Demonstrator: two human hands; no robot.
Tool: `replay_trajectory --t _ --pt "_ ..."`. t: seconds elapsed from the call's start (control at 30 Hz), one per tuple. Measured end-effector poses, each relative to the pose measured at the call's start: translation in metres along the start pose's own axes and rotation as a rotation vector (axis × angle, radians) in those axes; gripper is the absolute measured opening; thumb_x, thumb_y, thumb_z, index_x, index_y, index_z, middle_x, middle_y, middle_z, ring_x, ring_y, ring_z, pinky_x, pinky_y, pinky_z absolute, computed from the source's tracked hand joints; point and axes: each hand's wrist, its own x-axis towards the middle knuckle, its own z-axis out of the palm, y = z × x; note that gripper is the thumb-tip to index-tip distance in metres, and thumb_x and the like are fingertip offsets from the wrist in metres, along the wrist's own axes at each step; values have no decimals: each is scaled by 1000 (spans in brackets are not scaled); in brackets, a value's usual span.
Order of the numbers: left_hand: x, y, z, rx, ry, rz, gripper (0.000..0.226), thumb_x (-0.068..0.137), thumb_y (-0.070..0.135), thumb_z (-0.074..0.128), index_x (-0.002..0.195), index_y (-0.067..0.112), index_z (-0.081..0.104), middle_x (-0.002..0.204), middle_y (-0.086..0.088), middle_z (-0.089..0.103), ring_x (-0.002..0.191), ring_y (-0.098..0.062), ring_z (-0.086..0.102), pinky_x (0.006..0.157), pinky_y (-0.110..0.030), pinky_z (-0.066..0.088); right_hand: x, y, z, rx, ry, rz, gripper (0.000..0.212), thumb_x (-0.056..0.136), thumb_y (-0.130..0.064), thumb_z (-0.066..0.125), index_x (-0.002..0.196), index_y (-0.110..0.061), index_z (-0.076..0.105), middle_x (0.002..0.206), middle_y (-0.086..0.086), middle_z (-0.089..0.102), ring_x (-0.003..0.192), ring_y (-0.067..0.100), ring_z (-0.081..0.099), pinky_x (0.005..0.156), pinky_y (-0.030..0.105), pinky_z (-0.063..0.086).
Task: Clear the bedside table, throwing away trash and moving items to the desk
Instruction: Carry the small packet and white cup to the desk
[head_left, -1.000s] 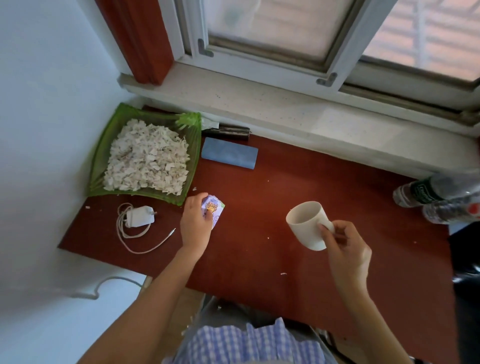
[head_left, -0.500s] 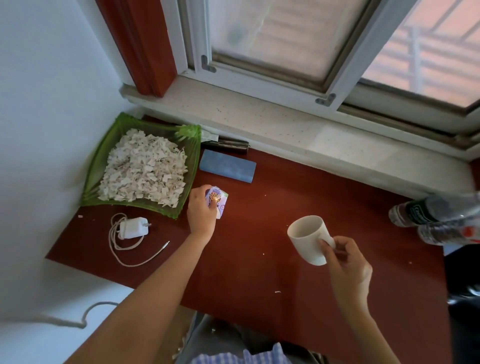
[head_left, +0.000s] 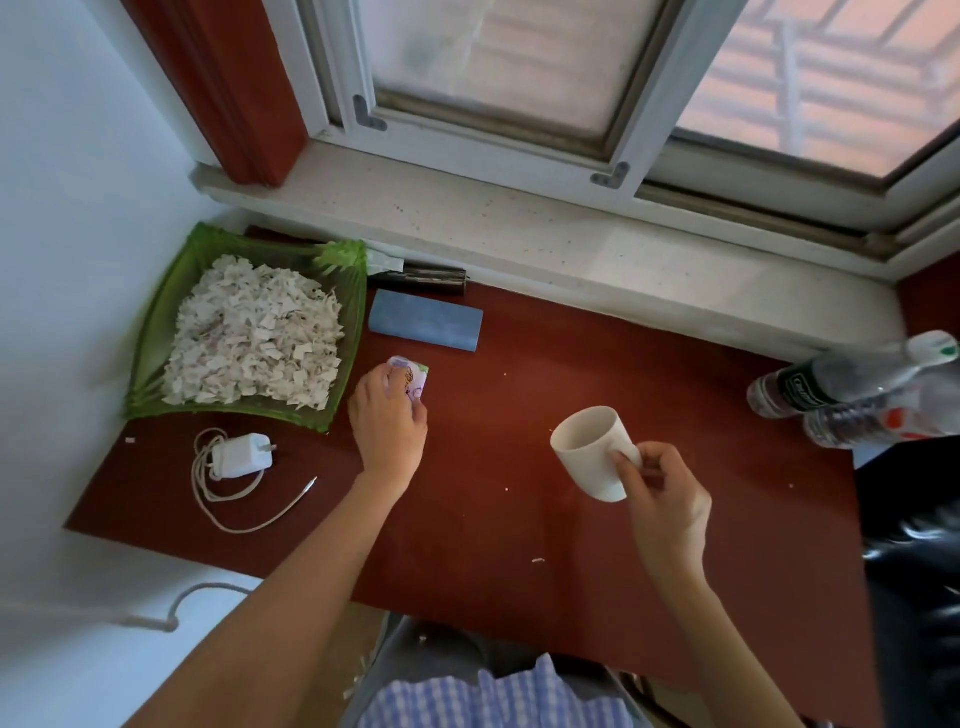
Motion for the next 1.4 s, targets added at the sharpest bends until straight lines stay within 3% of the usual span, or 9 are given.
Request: replay_trajectory --t 0.23,0.43,0.77,1.2,1.4 --pt "-64 18 21 57 -169 381 48 87 29 59 131 11 53 139 -13 50 131 -31 44 104 -49 40 1 3 -5 6 33 -8 9 85 -25 67 84 -20 59 77 -2 64 71 16 60 62 33 49" --pt "-86 21 32 147 -330 527 60 81 51 61 132 18 53 142 -13 47 132 -33 42 104 -51 39 5 19 -15 -19 97 13 11 86 -27 65 84 -18 59 75 -2 63 69 15 59 63 36 50" --pt "-85 21 30 207 -348 566 64 82 54 60 135 21 50 144 -12 45 134 -34 39 105 -49 37 43 60 -44 -23 231 143 19 87 -32 60 84 -14 57 76 -3 60 72 18 56 70 40 47" --pt "-82 20 29 233 -353 602 64 81 55 59 134 20 52 141 -14 48 131 -36 43 101 -50 41 104 79 -40 99 363 251 22 86 -32 59 83 -10 56 77 1 56 73 14 50 63 21 32" --pt "-83 19 31 234 -320 613 63 81 56 54 132 19 53 140 -14 49 129 -36 45 99 -50 43 96 94 -36 165 368 265 20 86 -32 59 82 -14 55 75 -3 54 70 12 48 57 11 36"
